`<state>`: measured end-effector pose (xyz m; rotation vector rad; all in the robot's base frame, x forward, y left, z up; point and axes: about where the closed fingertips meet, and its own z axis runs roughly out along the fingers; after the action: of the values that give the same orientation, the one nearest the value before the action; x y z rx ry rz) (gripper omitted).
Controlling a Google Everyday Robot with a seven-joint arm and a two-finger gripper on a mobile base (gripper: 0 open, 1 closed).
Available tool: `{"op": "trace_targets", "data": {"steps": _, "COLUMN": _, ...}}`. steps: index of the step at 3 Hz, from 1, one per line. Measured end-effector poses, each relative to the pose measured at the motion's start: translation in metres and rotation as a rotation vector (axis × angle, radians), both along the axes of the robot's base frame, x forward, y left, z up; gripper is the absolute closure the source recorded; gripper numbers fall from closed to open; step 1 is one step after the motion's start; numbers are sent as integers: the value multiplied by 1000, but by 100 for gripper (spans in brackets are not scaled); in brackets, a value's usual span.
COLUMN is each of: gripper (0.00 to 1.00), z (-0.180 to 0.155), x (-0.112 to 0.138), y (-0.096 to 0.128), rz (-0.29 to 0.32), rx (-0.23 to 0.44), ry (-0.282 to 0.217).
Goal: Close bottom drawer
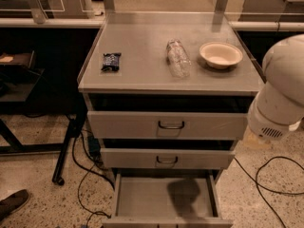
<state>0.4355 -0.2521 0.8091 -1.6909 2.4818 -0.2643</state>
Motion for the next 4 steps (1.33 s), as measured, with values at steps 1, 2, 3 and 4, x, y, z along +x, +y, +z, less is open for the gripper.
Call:
{"op": "trace_targets", "data": {"steps": 1, "gripper": 100, "z": -4, "x": -1, "y": 0, "rz": 1, "rx": 0, "ry": 9}}
{"op": "trace_targets", "data": {"steps": 2, "gripper": 100, "z": -27, "x": -10, "y": 2, "rz": -8, "rx": 19, "ry": 68}}
{"op": "trace_targets", "data": {"steps": 3, "gripper": 100, "z": -86, "x": -28, "y": 8, "rz": -26, "rx": 15, "ry": 154}}
{"op": "trace_targets", "data": {"steps": 4, "gripper": 100, "z": -164, "x": -55, "y": 11, "rz": -52, "rx": -10, "ry": 272}}
